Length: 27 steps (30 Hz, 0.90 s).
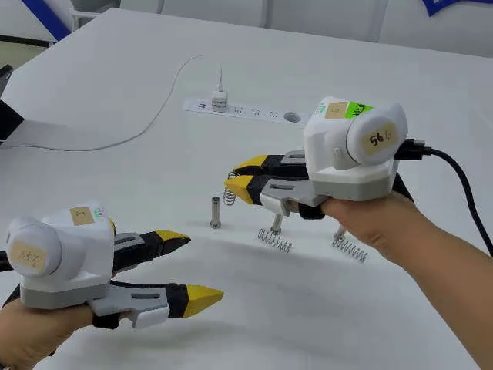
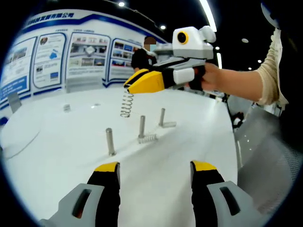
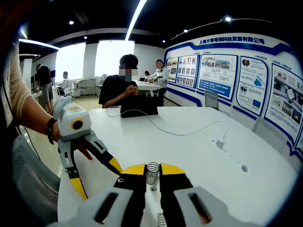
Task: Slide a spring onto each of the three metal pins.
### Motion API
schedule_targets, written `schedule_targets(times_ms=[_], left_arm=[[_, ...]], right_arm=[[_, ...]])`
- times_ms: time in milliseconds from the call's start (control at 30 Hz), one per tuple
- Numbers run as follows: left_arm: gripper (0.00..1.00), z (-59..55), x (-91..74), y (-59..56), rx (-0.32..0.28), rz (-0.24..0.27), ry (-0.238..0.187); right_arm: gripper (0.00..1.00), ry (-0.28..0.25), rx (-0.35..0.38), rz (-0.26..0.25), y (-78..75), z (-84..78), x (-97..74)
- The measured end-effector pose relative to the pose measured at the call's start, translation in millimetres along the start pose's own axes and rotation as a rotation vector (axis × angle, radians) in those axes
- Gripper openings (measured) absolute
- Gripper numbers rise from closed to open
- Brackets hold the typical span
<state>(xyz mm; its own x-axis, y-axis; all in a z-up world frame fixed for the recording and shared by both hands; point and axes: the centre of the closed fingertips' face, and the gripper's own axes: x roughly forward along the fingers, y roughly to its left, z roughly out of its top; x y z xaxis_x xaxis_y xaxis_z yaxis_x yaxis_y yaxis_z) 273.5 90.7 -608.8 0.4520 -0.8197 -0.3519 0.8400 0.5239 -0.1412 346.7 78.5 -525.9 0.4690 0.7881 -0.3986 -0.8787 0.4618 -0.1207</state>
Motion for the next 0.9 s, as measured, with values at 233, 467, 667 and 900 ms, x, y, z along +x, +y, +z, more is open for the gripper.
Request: schedule_targets(times_ms=[233,467,667,900], left_arm=[[0.64,0.8,-0.8,1.8,0.004,0.011,-0.006],[0.69,1.1,-2.3,5.6,0.002,0.028,-0.009],[0.72,2.4,-4.3,8.9,0.0,0.044,-0.016],[0.74,2.7,-7.0,11.9,-0.003,0.056,-0.022]], right_arm=[[0.11,0.028,-0.005,-0.015,-7.4,0.2,13.3],[0.11,0.052,-0.011,-0.014,-8.3,-2.3,22.4],[0.11,0.067,-0.008,-0.008,-7.6,-6.5,25.4],[0.11,0.076,-0.007,-0.003,-8.4,-9.5,30.9]])
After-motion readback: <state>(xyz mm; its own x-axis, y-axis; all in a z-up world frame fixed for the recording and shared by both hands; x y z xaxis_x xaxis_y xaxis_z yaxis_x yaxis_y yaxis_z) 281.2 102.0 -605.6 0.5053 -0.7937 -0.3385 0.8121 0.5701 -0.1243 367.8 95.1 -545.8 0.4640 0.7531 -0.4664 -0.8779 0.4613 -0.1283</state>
